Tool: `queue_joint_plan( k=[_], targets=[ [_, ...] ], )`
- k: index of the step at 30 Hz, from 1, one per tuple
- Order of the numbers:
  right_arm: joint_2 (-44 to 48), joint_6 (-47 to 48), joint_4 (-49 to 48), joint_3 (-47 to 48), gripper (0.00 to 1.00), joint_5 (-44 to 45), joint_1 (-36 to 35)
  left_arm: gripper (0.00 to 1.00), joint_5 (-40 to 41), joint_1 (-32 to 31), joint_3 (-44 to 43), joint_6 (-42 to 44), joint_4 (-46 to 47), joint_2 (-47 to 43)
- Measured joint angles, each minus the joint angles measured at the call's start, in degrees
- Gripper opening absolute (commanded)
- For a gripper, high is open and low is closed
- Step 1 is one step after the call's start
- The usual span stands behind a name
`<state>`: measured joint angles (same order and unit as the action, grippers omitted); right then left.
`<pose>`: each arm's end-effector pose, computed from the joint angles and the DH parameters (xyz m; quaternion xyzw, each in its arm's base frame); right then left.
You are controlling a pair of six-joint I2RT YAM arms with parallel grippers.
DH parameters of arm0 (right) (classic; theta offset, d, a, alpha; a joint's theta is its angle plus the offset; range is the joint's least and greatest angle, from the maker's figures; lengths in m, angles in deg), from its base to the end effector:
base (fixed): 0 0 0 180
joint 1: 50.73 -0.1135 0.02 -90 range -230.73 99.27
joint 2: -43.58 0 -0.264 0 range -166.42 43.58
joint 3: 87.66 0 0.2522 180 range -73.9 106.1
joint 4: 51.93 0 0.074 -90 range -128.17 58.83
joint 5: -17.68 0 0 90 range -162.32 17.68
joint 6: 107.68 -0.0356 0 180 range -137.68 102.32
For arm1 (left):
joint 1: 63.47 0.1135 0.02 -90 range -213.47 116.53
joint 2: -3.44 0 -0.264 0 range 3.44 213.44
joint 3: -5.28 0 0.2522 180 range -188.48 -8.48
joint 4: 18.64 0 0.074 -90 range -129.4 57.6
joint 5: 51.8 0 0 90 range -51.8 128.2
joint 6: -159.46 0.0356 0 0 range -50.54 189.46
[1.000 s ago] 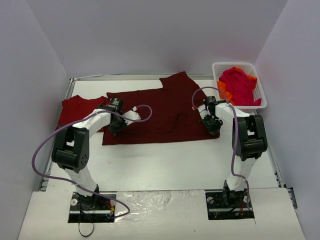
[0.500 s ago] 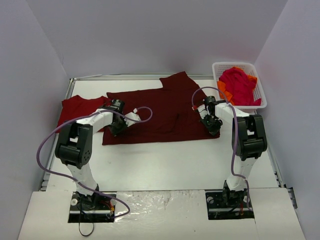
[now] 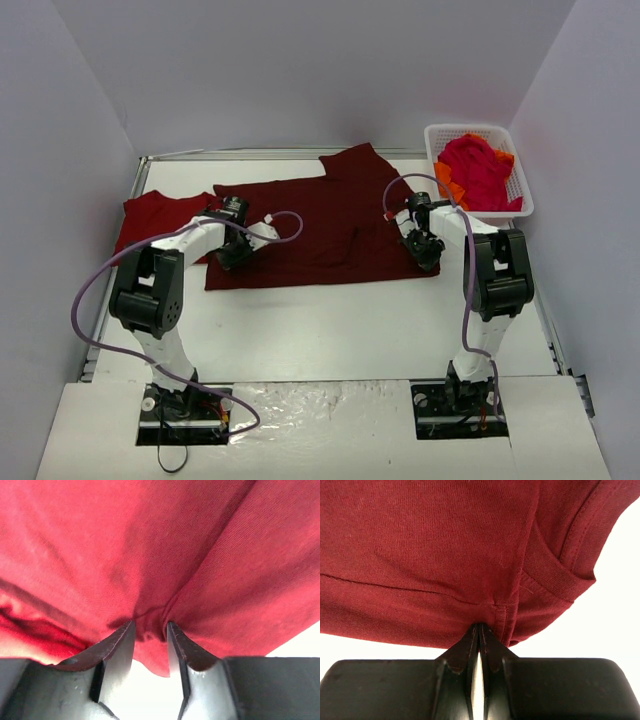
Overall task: Fold and stack the t-shirts
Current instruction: Fold the flattened tshirt in 1/3 of the way
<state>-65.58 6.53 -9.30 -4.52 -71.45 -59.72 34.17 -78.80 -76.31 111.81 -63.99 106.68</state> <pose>0.3687 0.0578 0.1502 -0.2794 0.9421 -0.0319 0.1826 0.3443 -0.0970 0.1766 0.4785 0.8545 0.0130 0.2018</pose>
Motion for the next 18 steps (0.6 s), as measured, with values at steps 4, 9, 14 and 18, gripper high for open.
queue_joint_plan(
  k=[4, 9, 14, 18],
  targets=[
    [0.4, -0.2, 0.1, 0.1, 0.05, -0.3, 0.0, 0.41, 2.7, -0.4, -1.4, -0.5, -2.2, -1.6],
    [1.0, -0.4, -0.8, 0.4, 0.14, -3.0, 0.3, 0.46, 5.3, -1.2, -4.4, -2.1, -3.5, -5.7],
    [1.0, -0.6, -0.6, 4.6, 0.25, -7.6, 0.3, 0.47, 7.8, -2.4, -7.0, -3.6, -5.0, -10.2],
    [2.3, -0.7, -0.8, 7.3, 0.27, -9.6, 0.3, 0.48, 9.7, -2.9, -7.6, -4.7, -5.7, -12.6]
  ],
)
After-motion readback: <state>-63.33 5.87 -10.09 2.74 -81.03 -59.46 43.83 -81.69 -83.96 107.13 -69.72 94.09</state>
